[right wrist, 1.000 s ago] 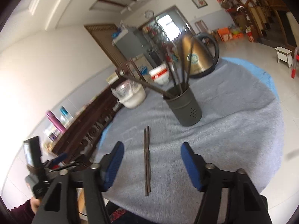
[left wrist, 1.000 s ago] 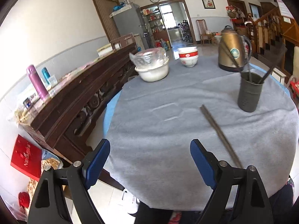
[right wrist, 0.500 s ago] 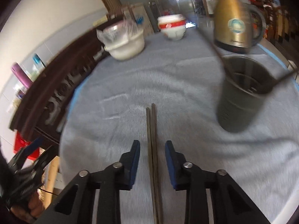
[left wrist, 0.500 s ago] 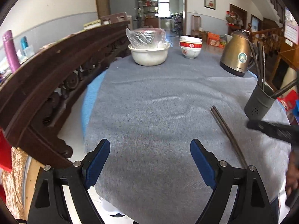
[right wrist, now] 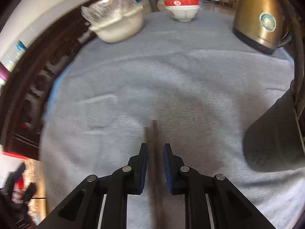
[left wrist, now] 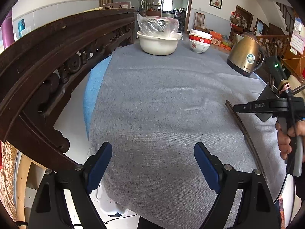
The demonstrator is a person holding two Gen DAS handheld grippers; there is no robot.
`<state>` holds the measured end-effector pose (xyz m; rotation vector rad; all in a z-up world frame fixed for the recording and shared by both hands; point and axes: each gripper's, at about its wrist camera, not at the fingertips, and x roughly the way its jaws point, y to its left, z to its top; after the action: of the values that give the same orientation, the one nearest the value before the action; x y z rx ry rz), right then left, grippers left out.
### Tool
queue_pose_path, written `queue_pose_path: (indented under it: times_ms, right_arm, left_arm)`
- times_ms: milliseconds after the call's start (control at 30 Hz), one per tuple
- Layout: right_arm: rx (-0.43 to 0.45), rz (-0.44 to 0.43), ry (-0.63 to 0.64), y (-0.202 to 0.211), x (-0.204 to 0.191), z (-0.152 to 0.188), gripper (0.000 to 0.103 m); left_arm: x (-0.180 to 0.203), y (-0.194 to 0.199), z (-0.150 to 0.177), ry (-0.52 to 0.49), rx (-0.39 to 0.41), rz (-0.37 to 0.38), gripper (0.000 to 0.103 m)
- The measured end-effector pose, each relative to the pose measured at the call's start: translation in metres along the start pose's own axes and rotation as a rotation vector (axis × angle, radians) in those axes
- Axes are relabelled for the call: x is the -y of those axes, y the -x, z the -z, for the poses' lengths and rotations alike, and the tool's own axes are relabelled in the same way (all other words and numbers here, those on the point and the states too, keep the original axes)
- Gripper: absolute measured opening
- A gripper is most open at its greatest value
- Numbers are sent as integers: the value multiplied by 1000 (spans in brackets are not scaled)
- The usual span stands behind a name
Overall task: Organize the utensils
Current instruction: 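Close the right tool on one chopstick while the left tool grasps the other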
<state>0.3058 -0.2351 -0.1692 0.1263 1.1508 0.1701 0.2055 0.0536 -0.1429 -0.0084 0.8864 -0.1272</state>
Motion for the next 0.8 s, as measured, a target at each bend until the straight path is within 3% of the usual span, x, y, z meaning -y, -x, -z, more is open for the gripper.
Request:
queue_pose_path:
  times_ms: [333, 433, 600, 800]
  right_arm:
    - [-31, 33, 39, -18, -6, -6, 19]
    - [-19, 31, 48, -18, -4, -3, 6]
    - [60, -7, 22, 7, 10, 14, 6]
    - [191, -67, -13, 66, 32, 45, 6]
  left_arm:
    - [11, -2, -7, -5, -22, 15, 88]
    - [20, -4, -11, -10, -47, 53, 88]
    - [41, -15, -20, -27, -117, 112, 88]
    - [88, -42, -46, -53, -200, 183, 88]
